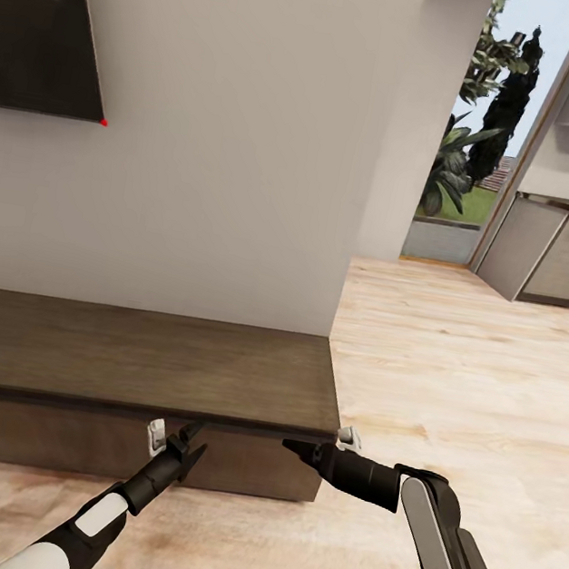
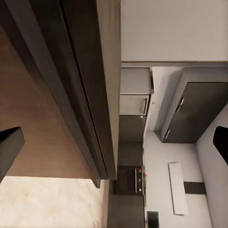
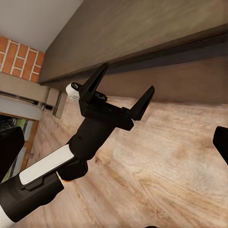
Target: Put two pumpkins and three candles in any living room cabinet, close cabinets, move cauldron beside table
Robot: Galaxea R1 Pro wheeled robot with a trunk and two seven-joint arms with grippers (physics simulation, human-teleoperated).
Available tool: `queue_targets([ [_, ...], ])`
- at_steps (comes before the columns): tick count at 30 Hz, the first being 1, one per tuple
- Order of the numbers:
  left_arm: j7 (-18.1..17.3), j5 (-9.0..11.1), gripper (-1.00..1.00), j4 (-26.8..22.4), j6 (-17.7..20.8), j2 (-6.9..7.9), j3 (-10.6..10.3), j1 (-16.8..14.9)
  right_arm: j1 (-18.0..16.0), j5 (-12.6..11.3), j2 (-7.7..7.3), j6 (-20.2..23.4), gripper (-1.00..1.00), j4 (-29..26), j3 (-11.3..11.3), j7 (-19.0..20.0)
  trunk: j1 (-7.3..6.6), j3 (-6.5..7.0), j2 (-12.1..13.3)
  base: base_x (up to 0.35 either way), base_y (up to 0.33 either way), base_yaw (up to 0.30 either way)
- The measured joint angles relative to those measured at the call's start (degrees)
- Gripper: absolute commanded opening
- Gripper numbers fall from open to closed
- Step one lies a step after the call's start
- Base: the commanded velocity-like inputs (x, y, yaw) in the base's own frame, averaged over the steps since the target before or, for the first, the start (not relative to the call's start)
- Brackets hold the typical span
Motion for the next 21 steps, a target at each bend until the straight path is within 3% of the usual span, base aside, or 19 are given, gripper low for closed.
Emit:
queue_targets([
  [21, 0.19, -0.06, 1.00, 0.05, 0.04, 0.00, 0.00, 0.00, 0.00, 0.06, 0.00, -0.01, 1.00, 0.00, 0.00, 0.00, 0.52, -4.43, -0.27, 0.000, 0.000, 0.000],
])
